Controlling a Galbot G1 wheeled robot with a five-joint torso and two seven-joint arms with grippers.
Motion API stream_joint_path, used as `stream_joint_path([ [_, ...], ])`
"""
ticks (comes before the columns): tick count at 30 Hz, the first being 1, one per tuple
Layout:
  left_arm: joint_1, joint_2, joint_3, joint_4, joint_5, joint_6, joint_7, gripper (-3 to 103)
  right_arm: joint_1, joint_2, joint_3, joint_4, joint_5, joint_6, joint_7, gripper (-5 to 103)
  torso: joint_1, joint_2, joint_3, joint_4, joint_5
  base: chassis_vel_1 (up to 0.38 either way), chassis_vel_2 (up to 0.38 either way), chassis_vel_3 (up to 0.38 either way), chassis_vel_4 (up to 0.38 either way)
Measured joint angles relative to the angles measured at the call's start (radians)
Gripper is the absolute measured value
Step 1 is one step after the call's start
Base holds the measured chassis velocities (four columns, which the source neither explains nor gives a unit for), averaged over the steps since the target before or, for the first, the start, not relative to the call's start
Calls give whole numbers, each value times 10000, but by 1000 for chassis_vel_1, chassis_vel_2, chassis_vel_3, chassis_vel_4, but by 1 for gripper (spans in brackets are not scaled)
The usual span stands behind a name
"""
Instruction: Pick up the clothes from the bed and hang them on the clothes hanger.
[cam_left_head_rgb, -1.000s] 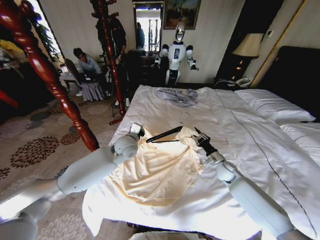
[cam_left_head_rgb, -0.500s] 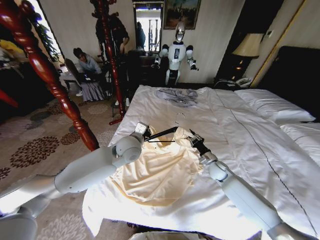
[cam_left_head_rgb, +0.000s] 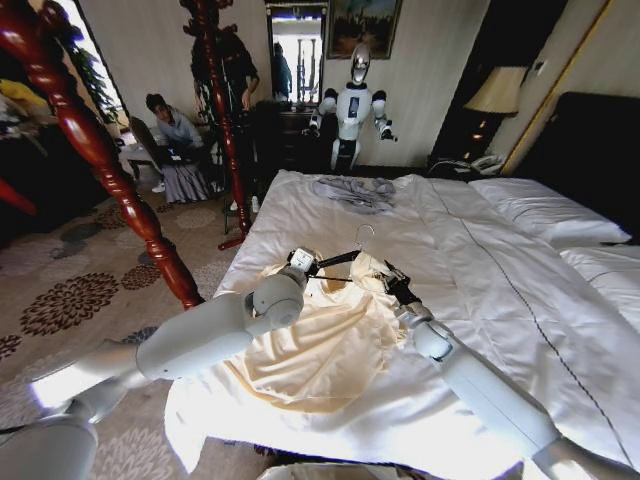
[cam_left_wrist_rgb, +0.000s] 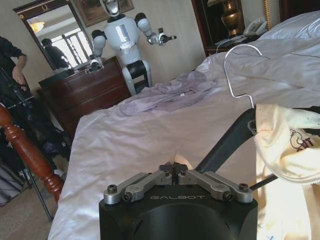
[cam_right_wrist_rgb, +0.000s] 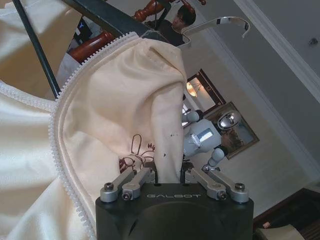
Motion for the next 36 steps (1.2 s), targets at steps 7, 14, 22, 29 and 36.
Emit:
stream_joint_path([
  [7, -325, -789, 343, 278, 131, 54, -180, 0, 396, 14, -267, 116, 192, -445, 39, 20, 0, 1, 0, -1, 0, 0, 0, 0, 0],
  [14, -945, -1397, 877, 520, 153, 44, -122, 0, 566, -19, -419, 336, 106, -615, 41, 20, 0, 1, -1, 1, 0, 0, 0, 0, 0],
  [22, -1184, -1882, 1444, 478, 210, 29, -50, 0, 498, -53, -264, 403, 111, -623, 93, 20, 0, 1, 0, 0, 1, 0, 0, 0, 0],
  [29, -1235, -2144, 1909, 244, 267, 12, 11, 0, 72, -282, 201, 726, 148, -607, 113, 20, -1, 1, -1, -2, 0, 0, 0, 0, 0],
  [36, -1142, -1898, 2103, -36, 268, 9, 147, 0, -236, -360, 490, 956, 80, -528, 204, 20, -1, 1, -1, -2, -1, 0, 0, 0, 0],
])
